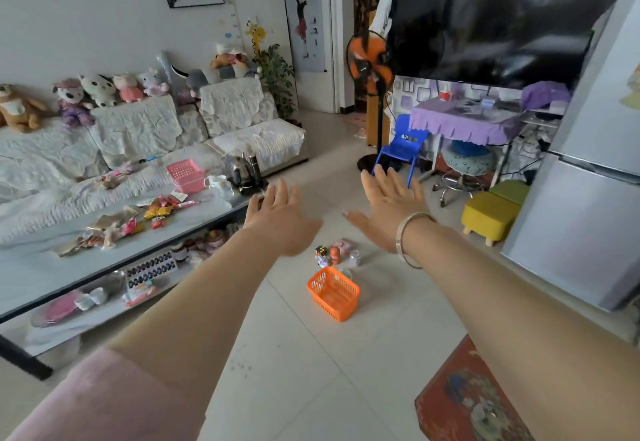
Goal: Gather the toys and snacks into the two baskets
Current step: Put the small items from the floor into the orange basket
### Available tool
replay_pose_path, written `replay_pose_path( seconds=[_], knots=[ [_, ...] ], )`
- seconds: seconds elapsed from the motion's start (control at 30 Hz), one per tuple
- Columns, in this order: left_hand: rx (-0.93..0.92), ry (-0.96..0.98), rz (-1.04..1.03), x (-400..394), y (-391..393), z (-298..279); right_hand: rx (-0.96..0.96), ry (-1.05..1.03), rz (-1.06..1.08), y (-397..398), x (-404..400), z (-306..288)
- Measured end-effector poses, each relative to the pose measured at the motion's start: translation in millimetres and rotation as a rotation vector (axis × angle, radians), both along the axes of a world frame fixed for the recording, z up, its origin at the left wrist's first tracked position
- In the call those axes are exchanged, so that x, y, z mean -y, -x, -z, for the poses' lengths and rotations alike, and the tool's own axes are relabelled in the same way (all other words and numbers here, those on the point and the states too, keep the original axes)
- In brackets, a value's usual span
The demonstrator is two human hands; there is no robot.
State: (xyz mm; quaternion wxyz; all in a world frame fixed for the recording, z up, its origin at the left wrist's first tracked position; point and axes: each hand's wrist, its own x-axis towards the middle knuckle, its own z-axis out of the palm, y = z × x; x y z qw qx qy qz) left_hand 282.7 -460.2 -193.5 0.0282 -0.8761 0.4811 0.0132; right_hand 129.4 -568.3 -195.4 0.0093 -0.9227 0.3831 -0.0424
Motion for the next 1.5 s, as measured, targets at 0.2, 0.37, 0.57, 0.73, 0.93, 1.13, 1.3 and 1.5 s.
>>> replay_pose_path(
  seconds=[0.2, 0.37, 0.57, 0.73, 0.93, 1.13, 1.3, 1.5],
  knots=[
    [0.018, 0.011, 0.027, 59.6, -53.8, 52.6, 0.033, -0.018, 0.032, -55.8, 53.6, 56.4],
    [-0.042, -0.007, 0.008, 114.6, -85.0, 132.4, 0.006, -0.059, 0.05, -86.2, 105.0, 127.5],
    [-0.105, -0.035, -0.005, 184.2, -113.3, 224.3, -0.008, -0.096, 0.07, -114.2, 180.0, 214.7],
    [-0.168, -0.092, -0.069, 250.1, -133.4, 293.1, -0.077, -0.118, 0.022, -133.1, 245.9, 281.0],
    [-0.25, -0.142, -0.152, 302.1, -145.5, 364.3, -0.092, -0.174, -0.042, -154.7, 305.1, 342.2],
    [-0.287, -0.151, -0.211, 347.6, -165.4, 417.7, -0.128, -0.208, -0.106, -185.1, 352.4, 393.4],
    [-0.334, -0.156, -0.239, 393.1, -186.6, 452.2, -0.171, -0.252, -0.146, -217.2, 399.1, 425.4],
    [-0.402, -0.169, -0.287, 450.8, -213.3, 494.7, -0.219, -0.297, -0.194, -264.3, 460.4, 468.1]
  ],
)
